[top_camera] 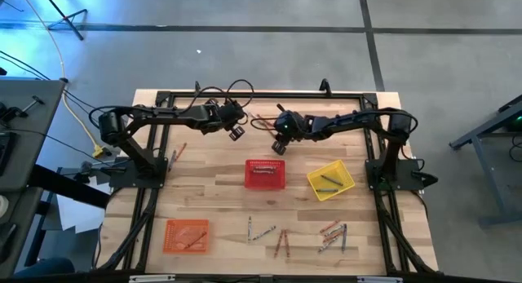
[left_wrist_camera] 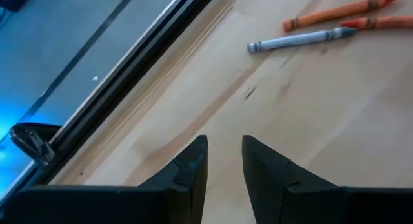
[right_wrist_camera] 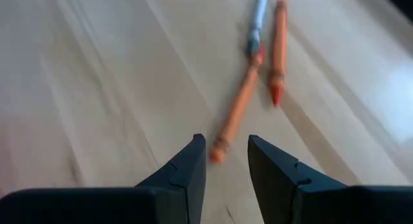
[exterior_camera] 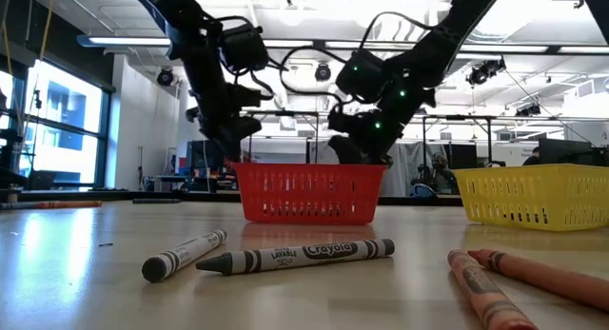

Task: Sort crayons
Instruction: Put the orange crayon into the orange bin

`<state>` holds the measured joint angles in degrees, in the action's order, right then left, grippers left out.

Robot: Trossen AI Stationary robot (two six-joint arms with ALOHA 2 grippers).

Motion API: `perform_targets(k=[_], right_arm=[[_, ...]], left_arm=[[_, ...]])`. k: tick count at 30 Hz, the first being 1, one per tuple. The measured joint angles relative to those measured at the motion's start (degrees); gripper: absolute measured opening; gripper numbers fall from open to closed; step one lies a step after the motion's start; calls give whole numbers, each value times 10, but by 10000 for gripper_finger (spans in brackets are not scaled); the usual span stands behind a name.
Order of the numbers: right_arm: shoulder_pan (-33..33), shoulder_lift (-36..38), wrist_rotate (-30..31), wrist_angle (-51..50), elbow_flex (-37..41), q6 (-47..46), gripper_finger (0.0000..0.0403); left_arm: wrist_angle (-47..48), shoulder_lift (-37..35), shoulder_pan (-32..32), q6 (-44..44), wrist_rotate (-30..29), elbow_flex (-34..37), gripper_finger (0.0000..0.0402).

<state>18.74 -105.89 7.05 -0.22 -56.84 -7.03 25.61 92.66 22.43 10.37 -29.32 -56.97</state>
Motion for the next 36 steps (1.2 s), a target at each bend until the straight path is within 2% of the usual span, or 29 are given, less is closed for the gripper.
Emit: perform_targets(k=[5, 18, 24, 36], right_arm=[[0, 0, 0, 42, 0, -5, 107], [1, -2, 6, 43, 0, -49, 107], [1, -34, 24, 49, 0, -99, 107], [8, -80, 13, 67, -32, -81, 107]], left_arm=[[0, 0, 6, 0, 0, 0, 83], [-1, 0, 6, -16, -4, 0, 83], [-1, 0, 6, -16, -4, 0, 83], [-1, 0, 6, -21, -4, 0, 83]])
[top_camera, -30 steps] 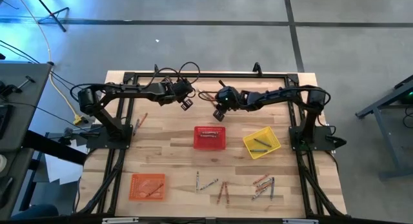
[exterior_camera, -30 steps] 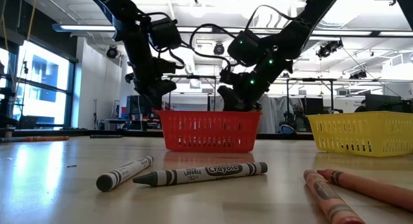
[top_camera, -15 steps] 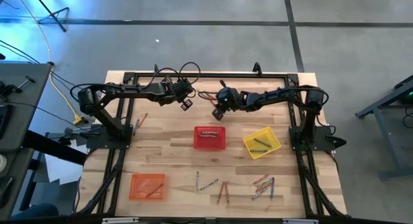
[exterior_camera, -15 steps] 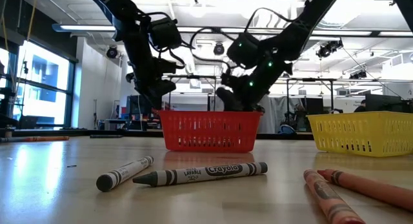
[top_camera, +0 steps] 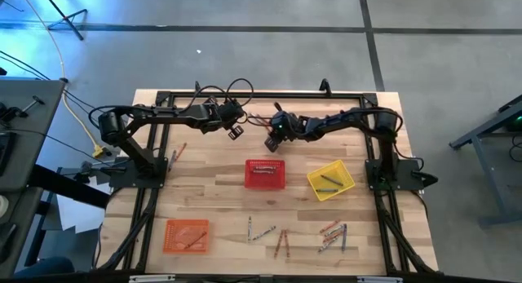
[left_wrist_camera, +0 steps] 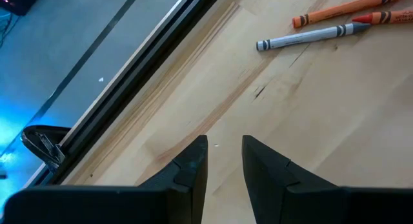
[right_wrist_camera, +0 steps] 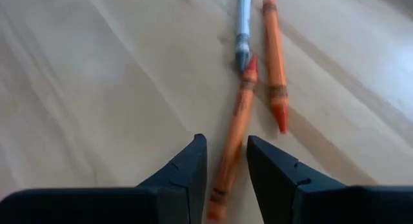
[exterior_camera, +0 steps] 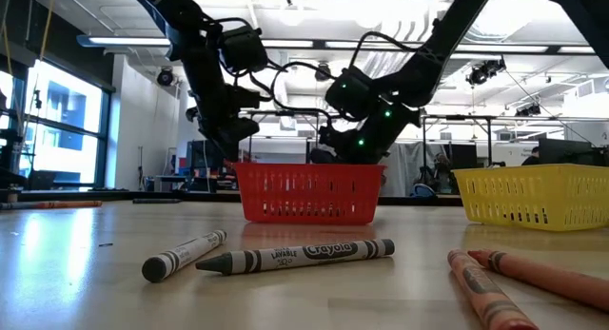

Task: Sort crayons
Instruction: Put the orange crayon into the orange bin

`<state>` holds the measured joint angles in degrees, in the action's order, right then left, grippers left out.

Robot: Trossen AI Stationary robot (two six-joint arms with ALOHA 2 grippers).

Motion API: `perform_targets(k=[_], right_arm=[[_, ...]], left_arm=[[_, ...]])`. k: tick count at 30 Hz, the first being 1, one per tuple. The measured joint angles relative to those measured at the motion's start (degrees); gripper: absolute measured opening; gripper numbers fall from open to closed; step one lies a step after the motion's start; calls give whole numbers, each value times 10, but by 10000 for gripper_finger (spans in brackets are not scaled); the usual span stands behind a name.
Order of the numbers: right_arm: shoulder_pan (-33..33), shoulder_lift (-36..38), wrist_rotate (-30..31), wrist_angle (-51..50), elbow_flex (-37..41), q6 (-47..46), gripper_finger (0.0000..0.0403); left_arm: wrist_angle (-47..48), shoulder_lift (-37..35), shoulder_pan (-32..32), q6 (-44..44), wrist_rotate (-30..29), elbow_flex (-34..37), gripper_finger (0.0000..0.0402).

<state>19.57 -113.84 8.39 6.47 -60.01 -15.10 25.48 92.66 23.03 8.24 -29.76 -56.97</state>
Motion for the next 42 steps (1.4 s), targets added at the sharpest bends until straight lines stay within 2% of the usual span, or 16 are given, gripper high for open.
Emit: perform_targets(k=[7, 15, 26, 32, 37, 42], right_arm=[[1, -11, -6, -40, -32, 12, 107], [-3, -12, -56, -90, -75, 65, 107], [7, -12, -55, -140, -90, 66, 107], [24, -12, -9, -142, -106, 81, 107], [43, -12, -74, -146, -123, 117, 118], [56, -12, -79, -143, -132, 141, 149]], left_arm=[[4, 0, 0, -3, 4, 0, 83], [22, 0, 0, -4, 6, 0, 83], [30, 0, 0, 1, 7, 0, 83], [29, 0, 0, 1, 6, 0, 83], [29, 0, 0, 1, 6, 0, 83], [30, 0, 0, 1, 7, 0, 83]])
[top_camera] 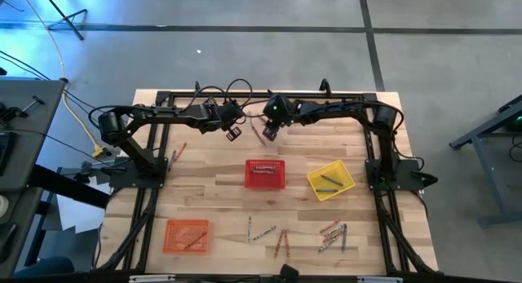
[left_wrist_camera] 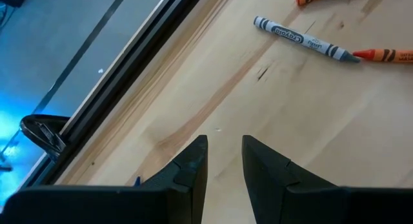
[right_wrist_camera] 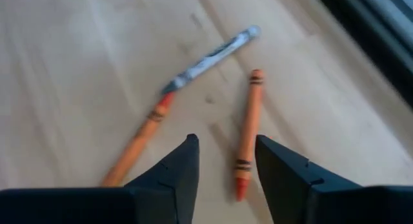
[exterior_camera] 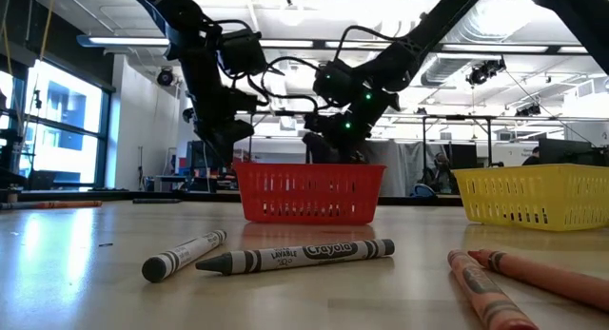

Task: Sort crayons
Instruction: Put the orange crayon into the orange bin

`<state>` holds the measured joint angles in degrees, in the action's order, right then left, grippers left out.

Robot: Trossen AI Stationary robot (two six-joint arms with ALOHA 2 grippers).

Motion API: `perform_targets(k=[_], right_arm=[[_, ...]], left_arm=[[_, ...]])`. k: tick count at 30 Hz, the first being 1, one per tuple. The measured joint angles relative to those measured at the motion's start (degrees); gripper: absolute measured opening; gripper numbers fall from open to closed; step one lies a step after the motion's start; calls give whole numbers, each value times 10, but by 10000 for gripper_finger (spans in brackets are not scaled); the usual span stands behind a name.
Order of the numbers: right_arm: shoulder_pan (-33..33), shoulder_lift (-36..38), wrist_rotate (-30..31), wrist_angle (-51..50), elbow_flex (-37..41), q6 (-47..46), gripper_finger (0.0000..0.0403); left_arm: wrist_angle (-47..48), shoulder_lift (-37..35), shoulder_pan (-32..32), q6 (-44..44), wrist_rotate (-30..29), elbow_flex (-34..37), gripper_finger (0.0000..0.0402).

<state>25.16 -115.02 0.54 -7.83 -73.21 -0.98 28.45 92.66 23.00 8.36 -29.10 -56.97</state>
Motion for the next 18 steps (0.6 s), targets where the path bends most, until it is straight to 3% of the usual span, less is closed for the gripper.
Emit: perform_targets(k=[6, 18], right_arm=[[17, 0, -1, 0, 0, -5, 181], [34, -36, -39, -7, 0, -48, 186]], left_arm=[[0, 0, 0, -5, 0, 0, 83], [0, 0, 0, -5, 0, 0, 83]])
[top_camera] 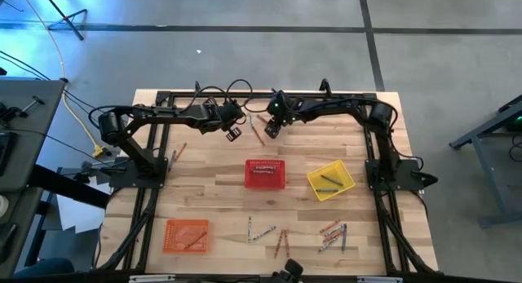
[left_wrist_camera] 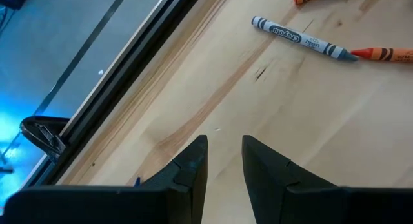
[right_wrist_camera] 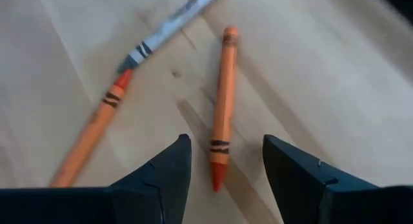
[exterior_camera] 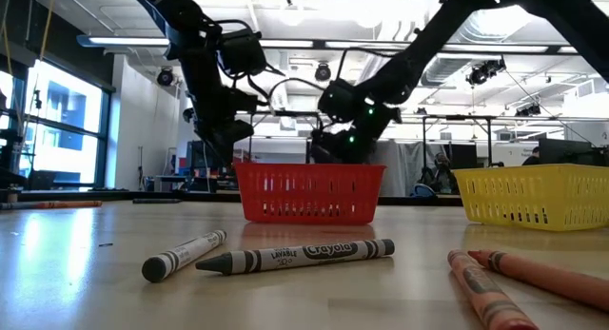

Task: Sort crayons
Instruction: Put the orange crayon into the orange bin

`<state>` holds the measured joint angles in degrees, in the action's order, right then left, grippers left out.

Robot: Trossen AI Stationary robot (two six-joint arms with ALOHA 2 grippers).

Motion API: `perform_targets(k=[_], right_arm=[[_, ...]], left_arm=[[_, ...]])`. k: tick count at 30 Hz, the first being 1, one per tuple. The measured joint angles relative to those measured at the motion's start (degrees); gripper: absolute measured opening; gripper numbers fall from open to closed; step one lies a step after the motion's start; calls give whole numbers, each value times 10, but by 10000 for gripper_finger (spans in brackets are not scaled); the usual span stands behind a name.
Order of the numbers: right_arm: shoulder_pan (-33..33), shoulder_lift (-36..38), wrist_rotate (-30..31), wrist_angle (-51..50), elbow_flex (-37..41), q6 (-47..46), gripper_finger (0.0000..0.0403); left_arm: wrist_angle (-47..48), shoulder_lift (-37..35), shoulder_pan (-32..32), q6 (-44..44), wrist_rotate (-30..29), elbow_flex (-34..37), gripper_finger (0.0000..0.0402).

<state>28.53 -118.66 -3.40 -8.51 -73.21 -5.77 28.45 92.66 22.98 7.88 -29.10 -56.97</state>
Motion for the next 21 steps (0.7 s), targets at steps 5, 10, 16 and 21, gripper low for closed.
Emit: perform_targets(k=[5, 10, 16, 21], right_arm=[[-1, -2, 12, -4, -22, 6, 186], [0, -2, 12, -32, -46, 9, 186], [-1, -5, 11, -62, -60, 16, 186], [-1, -34, 11, -89, -83, 17, 186]], left_arm=[[0, 0, 0, 0, 0, 0, 83], [0, 0, 0, 0, 0, 0, 83], [-1, 0, 0, 0, 0, 0, 83], [0, 0, 0, 0, 0, 0, 83]])
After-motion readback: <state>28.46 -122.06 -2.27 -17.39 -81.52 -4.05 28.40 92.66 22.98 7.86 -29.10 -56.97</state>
